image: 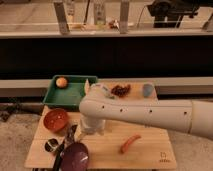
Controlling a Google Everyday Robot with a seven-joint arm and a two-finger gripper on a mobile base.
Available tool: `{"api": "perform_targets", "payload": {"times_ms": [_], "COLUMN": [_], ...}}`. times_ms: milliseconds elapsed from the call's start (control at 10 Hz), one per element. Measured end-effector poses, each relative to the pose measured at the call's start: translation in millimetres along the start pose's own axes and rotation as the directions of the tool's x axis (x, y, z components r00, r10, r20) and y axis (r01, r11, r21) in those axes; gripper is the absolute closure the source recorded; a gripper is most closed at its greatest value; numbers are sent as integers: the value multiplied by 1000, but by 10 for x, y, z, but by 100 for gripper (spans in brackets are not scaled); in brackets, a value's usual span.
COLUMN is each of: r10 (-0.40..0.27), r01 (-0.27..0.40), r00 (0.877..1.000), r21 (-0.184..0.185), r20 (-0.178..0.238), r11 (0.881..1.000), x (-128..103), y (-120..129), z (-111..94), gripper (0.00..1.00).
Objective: Place brush in purple bowl
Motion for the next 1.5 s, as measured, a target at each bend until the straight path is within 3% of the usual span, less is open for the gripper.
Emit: {"api": "perform_targets", "payload": {"times_ms": [100,400,1500], "r10": [9,28,28], "r01": [-9,-31,-32], "r00": [1000,998,998], "r21": [15,53,54], "r20": [3,62,63], "r11": [1000,998,998], "x": [-6,24,25], "y": [-5,24,25], "z": [-74,-73,-66], "gripper": [24,24,24]}}
